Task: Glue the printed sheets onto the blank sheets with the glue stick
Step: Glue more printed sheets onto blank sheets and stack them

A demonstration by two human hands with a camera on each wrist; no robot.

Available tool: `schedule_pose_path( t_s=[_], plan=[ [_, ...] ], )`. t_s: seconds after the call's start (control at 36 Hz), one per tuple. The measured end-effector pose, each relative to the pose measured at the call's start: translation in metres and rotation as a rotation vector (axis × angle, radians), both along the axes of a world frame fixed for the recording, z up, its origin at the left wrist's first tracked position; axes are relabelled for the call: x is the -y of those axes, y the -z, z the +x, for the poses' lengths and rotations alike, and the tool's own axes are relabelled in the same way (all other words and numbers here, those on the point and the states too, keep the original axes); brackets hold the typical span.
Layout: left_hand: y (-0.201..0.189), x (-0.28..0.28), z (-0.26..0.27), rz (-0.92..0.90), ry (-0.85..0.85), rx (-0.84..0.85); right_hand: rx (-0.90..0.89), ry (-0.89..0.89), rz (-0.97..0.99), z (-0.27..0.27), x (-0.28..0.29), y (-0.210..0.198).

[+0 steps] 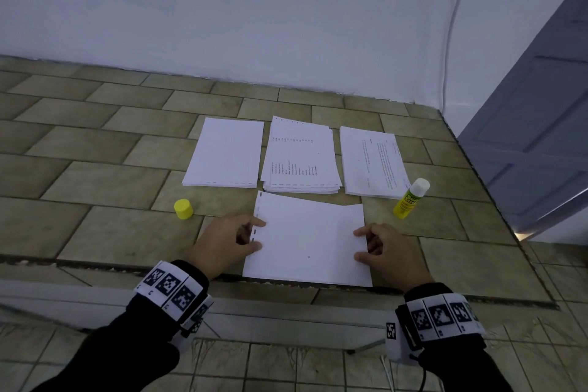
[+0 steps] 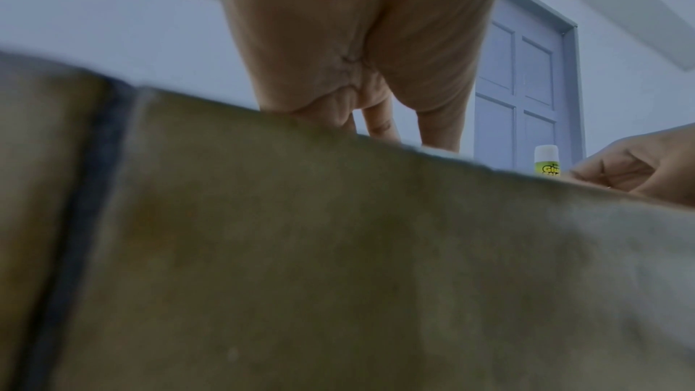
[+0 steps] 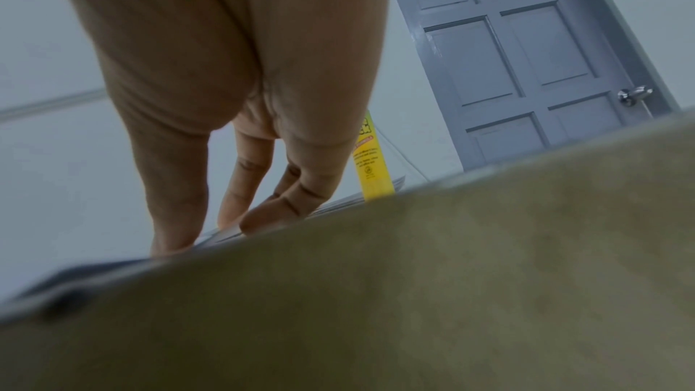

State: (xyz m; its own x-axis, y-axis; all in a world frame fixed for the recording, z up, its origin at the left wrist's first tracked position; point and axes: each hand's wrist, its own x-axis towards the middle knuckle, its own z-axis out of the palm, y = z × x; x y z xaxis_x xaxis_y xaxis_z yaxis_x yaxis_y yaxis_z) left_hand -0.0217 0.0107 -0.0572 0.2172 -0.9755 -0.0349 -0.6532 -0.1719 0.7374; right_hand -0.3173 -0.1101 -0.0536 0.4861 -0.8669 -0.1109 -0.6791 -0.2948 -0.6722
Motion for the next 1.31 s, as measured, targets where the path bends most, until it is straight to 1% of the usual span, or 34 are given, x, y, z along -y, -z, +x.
schedule_pose_path(
  t_s=[0.28,0.47,0.61,0.67,0.72,0.81,0.83,0.89,0.92,0.97,1.03,1.08,1.14,1.19,1.22,1.25,1.31],
  plan=[
    [0.0,-0.003,0.002,0.008,0.008,-0.021,-0.023,-0.002,0.002,0.002,-0.002,-0.003],
    [0.006,-0.005,0.003,-0.029,0.01,-0.043,-0.028,-0.001,0.012,0.002,-0.004,-0.007],
    [0.006,-0.005,0.004,-0.017,0.007,-0.028,-0.051,-0.008,-0.001,0.004,-0.007,-0.012],
    [0.005,-0.005,0.003,-0.008,0.04,0.036,-0.088,-0.011,-0.009,0.005,-0.008,-0.013],
    [0.002,-0.004,0.001,0.015,0.068,0.16,-0.161,-0.02,-0.035,0.007,-0.01,-0.013],
    [0.0,-0.003,0.003,0.052,0.082,0.375,-0.34,-0.032,-0.129,0.011,-0.015,-0.015],
    [0.0,-0.003,0.003,0.049,0.095,0.417,-0.402,-0.035,-0.161,0.014,-0.017,-0.018],
    [0.002,0.0,-0.001,0.015,0.129,0.422,-0.482,-0.035,-0.196,0.017,-0.022,-0.022],
    [0.005,0.002,-0.004,0.027,0.144,0.438,-0.503,-0.028,-0.195,0.018,-0.024,-0.024],
    [0.013,0.005,-0.011,0.091,0.161,0.508,-0.532,-0.031,-0.194,0.021,-0.027,-0.028],
    [0.022,0.008,-0.017,0.098,0.151,0.578,-0.564,-0.023,-0.22,0.023,-0.028,-0.029],
    [0.03,0.008,-0.02,0.072,0.144,0.654,-0.579,-0.024,-0.254,0.027,-0.031,-0.029],
    [0.037,0.006,-0.019,0.072,0.134,0.682,-0.6,-0.045,-0.306,0.037,-0.035,-0.026],
    [0.041,0.006,-0.018,0.061,0.13,0.672,-0.504,-0.026,-0.365,0.048,-0.038,-0.02],
    [0.041,0.007,-0.019,0.05,0.137,0.668,-0.46,-0.048,-0.395,0.056,-0.04,-0.016],
    [0.041,0.008,-0.019,0.033,0.141,0.67,-0.441,-0.099,-0.369,0.066,-0.044,-0.015],
    [0.041,0.008,-0.019,0.018,0.131,0.683,-0.408,-0.213,-0.254,0.087,-0.051,-0.01]
  ],
)
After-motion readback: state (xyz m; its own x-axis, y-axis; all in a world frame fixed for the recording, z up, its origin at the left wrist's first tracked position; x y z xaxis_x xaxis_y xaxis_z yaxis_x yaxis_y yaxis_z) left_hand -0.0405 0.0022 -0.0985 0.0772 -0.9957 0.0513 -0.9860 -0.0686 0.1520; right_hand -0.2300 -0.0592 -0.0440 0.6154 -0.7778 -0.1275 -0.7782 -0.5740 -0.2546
